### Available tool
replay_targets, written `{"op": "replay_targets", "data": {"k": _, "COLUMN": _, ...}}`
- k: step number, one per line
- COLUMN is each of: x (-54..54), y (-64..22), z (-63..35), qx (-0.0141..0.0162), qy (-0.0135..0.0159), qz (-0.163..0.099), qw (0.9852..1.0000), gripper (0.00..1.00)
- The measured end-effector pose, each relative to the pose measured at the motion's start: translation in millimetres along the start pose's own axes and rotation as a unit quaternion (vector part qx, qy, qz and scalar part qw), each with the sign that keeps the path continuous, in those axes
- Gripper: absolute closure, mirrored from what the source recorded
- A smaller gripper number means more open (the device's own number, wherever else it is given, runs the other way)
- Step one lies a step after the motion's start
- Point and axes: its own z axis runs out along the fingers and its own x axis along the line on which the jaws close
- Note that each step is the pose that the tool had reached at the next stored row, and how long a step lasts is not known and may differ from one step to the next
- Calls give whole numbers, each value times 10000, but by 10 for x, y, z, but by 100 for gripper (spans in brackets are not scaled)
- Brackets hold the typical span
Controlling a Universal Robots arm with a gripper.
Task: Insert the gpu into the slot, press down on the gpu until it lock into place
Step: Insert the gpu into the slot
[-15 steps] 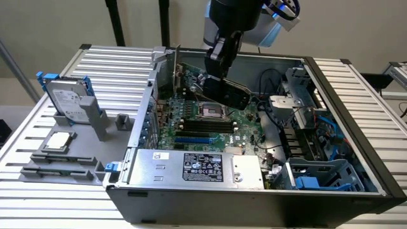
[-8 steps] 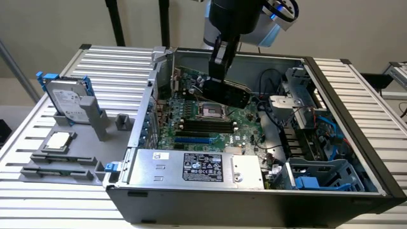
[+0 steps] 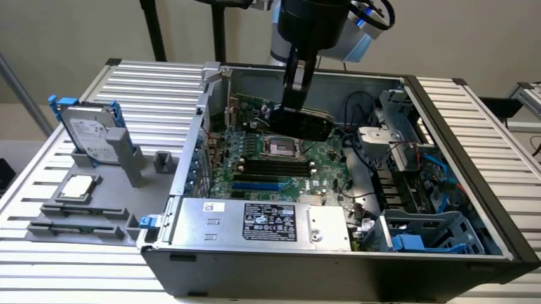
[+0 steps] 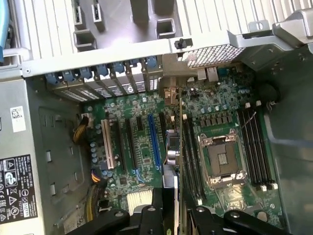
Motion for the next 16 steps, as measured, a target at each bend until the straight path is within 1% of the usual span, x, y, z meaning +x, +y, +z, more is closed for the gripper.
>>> {"op": "replay_targets", "data": {"k": 2, "x": 1, "y": -1, "z": 10, "qx": 33, "qy": -2, "qz": -160, "qw": 9999, "gripper": 74}}
{"op": "replay_targets", "data": {"k": 4, "x": 1, "y": 0, "z": 21, "qx": 79, "qy": -6, "qz": -278, "qw": 9996, "gripper": 74}}
{"op": "replay_targets", "data": {"k": 6, "x": 5, "y": 7, "z": 36, "qx": 130, "qy": -13, "qz": -343, "qw": 9993, "gripper": 74}}
{"op": "replay_targets", "data": {"k": 8, "x": 19, "y": 28, "z": 62, "qx": 160, "qy": -21, "qz": -375, "qw": 9992, "gripper": 74}}
{"op": "replay_targets", "data": {"k": 10, "x": 37, "y": 51, "z": 91, "qx": 170, "qy": -24, "qz": -401, "qw": 9990, "gripper": 74}}
{"op": "replay_targets", "data": {"k": 16, "x": 86, "y": 105, "z": 183, "qx": 181, "qy": -34, "qz": -488, "qw": 9986, "gripper": 74}}
